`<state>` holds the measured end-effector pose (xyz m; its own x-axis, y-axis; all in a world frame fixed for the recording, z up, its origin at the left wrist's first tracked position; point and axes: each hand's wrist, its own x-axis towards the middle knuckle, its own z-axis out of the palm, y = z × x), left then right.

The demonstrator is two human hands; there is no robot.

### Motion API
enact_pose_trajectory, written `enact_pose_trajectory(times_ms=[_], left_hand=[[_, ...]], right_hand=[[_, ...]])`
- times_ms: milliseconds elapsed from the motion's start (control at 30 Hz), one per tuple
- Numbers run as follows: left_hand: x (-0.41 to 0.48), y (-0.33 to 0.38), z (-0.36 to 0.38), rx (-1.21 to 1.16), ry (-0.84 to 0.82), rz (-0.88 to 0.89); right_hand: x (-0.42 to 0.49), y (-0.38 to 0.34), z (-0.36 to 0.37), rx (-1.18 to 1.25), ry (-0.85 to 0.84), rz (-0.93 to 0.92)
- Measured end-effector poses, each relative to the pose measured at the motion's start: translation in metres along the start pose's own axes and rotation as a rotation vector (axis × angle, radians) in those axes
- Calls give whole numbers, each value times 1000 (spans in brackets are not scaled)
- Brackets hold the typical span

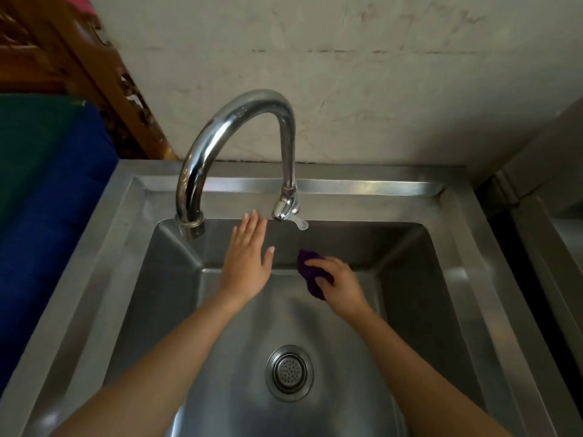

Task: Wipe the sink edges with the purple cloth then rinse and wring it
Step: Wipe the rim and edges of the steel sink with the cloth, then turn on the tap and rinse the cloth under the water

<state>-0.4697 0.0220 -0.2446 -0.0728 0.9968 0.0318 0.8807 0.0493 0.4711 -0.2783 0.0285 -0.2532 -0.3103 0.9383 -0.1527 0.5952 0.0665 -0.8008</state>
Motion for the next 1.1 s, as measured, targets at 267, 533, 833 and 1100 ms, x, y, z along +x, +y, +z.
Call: enact_pose_trajectory(times_ms=[267, 533, 833, 1100], left_hand=[[-25, 47, -18, -1416, -314, -847], [-31, 17, -43, -1576, -180, -936], [-40, 13, -71, -1741, -112, -838], [-52, -4, -66, -1694, -83, -842]], right_hand=[[1, -70, 16, 264, -114, 44], [16, -81, -18, 157, -20, 232], [72, -125, -23, -124, -158, 360], [83, -114, -7, -43, -41, 333]])
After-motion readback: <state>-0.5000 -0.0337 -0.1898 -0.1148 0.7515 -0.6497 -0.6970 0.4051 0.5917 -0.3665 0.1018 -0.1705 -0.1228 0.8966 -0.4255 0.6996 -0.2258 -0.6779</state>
